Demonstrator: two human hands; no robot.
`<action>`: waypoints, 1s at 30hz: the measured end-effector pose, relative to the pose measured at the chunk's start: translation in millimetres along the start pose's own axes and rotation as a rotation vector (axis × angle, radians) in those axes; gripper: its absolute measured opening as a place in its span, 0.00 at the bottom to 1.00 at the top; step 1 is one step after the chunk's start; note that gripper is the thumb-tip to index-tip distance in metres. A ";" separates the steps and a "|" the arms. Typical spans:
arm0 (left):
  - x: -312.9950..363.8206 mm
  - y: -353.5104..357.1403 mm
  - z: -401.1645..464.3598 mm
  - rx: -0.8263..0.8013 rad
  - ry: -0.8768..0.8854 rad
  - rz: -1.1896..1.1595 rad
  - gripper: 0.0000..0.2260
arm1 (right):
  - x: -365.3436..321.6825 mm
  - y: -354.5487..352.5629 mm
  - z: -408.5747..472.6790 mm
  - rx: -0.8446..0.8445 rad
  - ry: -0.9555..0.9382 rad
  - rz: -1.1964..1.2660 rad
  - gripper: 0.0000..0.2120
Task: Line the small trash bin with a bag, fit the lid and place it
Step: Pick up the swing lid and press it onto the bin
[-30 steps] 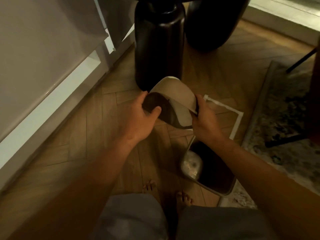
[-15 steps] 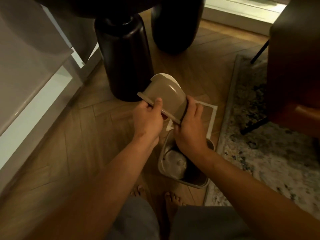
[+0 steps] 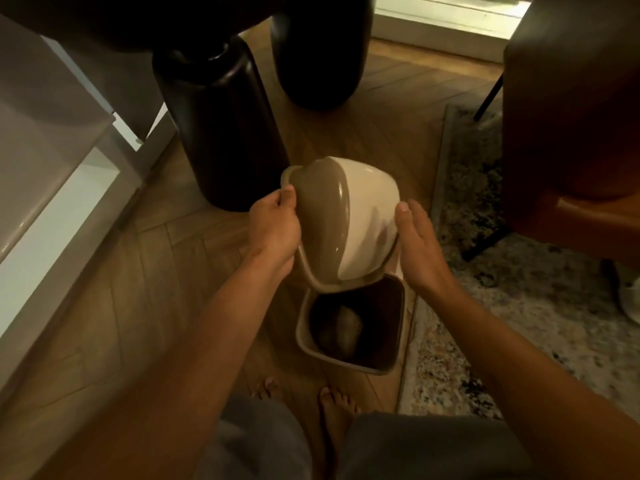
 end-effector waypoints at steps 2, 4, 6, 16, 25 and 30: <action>0.3 3.9 1.3 -0.003 -0.001 -0.020 0.15 | 23.5 -8.4 5.9 -0.010 0.129 0.118 0.38; -2.3 9.7 1.6 -0.014 -0.011 -0.028 0.15 | 38.8 -14.5 8.9 -0.015 0.202 0.208 0.37; -6.6 16.5 1.8 -0.027 -0.032 -0.039 0.15 | 45.9 -17.4 9.9 -0.041 0.233 0.260 0.35; -31.7 9.2 20.7 0.044 0.096 0.208 0.11 | 44.9 -8.4 19.9 -0.083 0.119 0.144 0.31; -90.7 18.6 25.5 -0.293 -0.013 0.421 0.33 | 89.5 16.2 21.6 -0.212 0.181 -0.010 0.26; -132.3 14.7 17.4 -0.489 -0.224 0.428 0.43 | 109.3 29.7 16.4 -0.337 0.240 -0.114 0.43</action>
Point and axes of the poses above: each hand's wrist, its own z-axis towards the middle knuckle, its own y-axis out of the palm, x = y × z, the point moved 10 cm from there along z, towards the middle knuckle, and after that the axes turned 2 degrees about -z, right-handed, at the moved point
